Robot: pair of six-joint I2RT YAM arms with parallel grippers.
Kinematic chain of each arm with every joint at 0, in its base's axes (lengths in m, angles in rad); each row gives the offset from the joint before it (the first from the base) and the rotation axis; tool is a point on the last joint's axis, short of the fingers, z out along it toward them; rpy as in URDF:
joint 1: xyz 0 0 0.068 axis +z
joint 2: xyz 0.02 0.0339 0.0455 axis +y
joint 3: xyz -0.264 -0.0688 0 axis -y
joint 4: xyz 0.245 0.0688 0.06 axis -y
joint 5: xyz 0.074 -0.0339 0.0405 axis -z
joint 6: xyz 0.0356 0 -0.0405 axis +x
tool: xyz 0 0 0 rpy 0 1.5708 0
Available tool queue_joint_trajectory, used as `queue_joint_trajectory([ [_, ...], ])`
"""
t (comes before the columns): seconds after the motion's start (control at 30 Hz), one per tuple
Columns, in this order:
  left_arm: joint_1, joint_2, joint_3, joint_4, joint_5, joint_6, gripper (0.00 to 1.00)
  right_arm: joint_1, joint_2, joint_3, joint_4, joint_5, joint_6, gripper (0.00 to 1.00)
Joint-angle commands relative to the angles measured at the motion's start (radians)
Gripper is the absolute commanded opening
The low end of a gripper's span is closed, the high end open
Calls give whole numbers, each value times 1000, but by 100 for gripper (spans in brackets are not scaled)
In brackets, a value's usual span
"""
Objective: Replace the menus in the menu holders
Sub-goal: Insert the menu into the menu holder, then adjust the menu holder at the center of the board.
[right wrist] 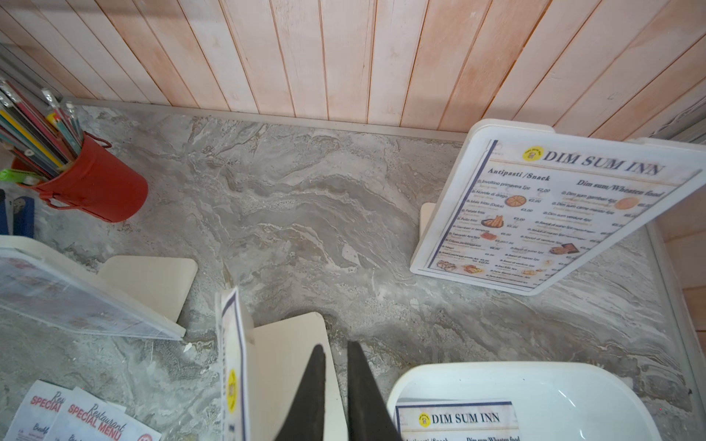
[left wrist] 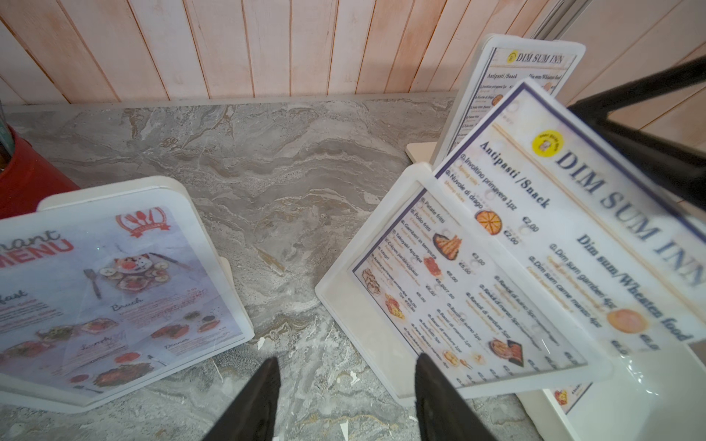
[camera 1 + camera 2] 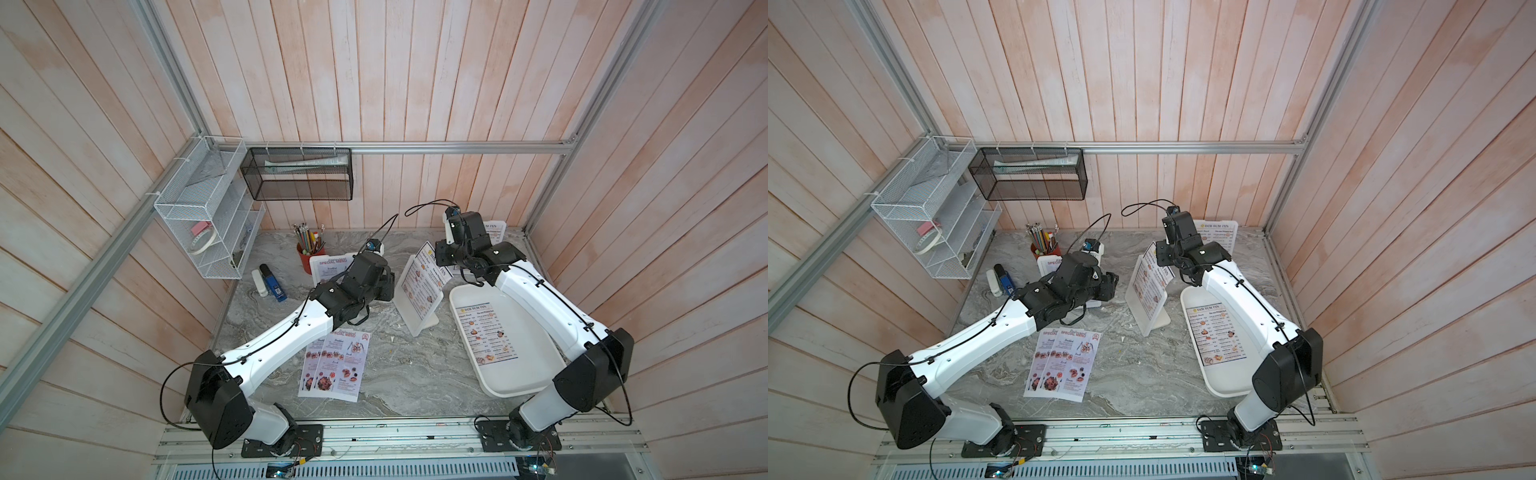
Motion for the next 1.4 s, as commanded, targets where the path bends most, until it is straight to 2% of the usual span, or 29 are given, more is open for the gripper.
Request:
queue_joint_trajectory([
  [0.0,1,1,13,2,-4,14,59,16,12,-3,-17,26,-10,14],
  [0.6,1,-26,-4,0,-3,11,59,65,45,-109,85,-36,38,14],
  [0.87,-1,-29,-9,0,-5,14,59,69,74,-100,101,-50,42,15],
  [1.1,6,-33,-4,-6,-9,18,59,53,39,-61,67,-50,23,19],
  [1.27,8,-40,1,-13,-14,19,59,8,-58,-67,56,-177,18,28],
  [1.37,8,-45,-4,-14,-15,19,59,-12,-151,-151,81,-294,30,37],
])
